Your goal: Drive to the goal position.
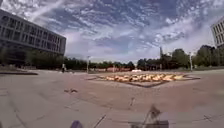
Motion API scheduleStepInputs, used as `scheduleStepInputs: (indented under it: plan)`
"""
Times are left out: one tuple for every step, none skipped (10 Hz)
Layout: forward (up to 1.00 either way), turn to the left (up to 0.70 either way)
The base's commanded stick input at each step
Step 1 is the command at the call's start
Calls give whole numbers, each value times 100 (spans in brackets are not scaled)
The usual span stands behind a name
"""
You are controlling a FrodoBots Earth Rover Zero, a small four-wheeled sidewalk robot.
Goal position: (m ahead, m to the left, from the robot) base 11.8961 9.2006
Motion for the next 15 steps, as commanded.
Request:
scheduleStepInputs:
  plan:
    - [70, 4]
    - [70, 0]
    - [70, 0]
    - [70, 0]
    - [70, 34]
    - [70, 25]
    - [70, 3]
    - [70, 0]
    - [70, 0]
    - [70, 0]
    - [70, 0]
    - [70, 0]
    - [70, 0]
    - [70, 0]
    - [70, 11]
